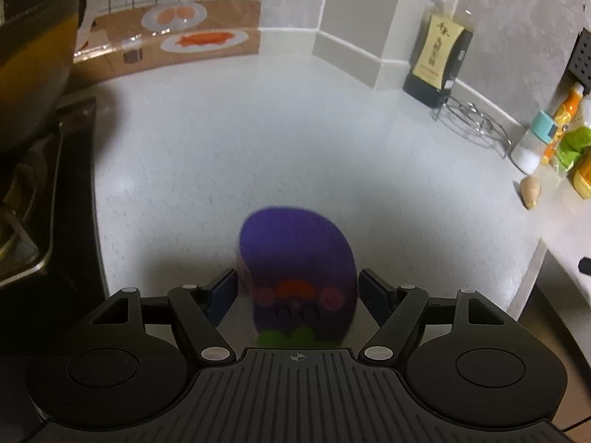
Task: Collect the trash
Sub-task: 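Grasp the ginger root with the right gripper while the left gripper holds the sponge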
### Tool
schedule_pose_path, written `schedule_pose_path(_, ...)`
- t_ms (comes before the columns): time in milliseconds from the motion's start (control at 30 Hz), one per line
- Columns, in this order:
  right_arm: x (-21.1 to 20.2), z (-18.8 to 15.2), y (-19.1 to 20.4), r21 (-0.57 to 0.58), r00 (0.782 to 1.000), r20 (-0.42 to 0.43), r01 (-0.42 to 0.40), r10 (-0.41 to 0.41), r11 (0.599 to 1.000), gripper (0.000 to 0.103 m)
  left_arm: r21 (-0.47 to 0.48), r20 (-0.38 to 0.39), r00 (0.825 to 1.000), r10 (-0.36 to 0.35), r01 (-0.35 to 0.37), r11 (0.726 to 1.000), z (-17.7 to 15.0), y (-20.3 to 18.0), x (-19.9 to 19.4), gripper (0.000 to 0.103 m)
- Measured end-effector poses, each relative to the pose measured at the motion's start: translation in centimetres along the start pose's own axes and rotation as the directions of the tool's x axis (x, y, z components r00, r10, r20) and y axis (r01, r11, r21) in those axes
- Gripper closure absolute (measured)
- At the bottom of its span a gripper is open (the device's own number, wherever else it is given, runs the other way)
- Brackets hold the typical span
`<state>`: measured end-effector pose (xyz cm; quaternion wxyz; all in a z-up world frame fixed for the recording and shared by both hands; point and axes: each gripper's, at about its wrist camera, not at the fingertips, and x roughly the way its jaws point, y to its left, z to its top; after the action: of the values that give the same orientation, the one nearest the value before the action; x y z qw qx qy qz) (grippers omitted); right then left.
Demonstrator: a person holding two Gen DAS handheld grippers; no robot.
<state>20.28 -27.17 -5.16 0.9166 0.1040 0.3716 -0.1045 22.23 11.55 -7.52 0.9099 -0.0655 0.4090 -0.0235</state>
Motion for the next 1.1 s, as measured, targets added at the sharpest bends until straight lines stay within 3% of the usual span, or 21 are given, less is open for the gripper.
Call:
schedule_pose_path(300,1.1,0.3,1.6,-0.061,1.0,0.015,-0.024,0.025,0.998,0.032,0.053,-0.019,1.0,0.001,0.0,0.999,0.6,-0.4,1.0,0.027)
schedule_pose_path(433,2.1,2.2,3.6,-0.161,0.995,0.074,-0.05,0.063,0.986,0.032,0.027,-0.003,0.998,-0.055,0.055,0.998,0.1,0.4,-0.2,0.029)
schedule_pose_path(567,5.4,4.9,5.3,-0.194,0.994,0.053,-0.088,0.1,0.977,0.03,0.038,0.034,0.995,-0.09,0.089,0.995,0.1,0.7,-2.6,0.03)
schedule_pose_path(833,13.0,8.4,6.3,-0.148,1.0,0.01,0.012,-0.011,0.989,0.031,0.065,0.05,0.993,-0.104,0.101,0.993,0.5,0.3,-5.3,0.03)
schedule_pose_path(933,14.1,8.6,6.5,-0.145,0.999,-0.001,0.032,-0.033,0.989,0.052,0.083,0.044,0.992,-0.119,0.115,0.99,0.5,-0.3,-5.5,0.03)
schedule_pose_path(967,14.1,8.7,6.5,-0.138,0.999,0.001,0.053,-0.054,0.989,0.066,0.087,0.041,0.992,-0.121,0.117,0.989,0.4,-0.5,-5.5,0.03)
schedule_pose_path(1100,12.1,8.3,5.8,-0.101,1.0,0.003,-0.028,0.028,0.994,0.067,0.113,0.019,0.989,-0.145,0.142,0.983,0.1,-1.8,-5.2,0.03)
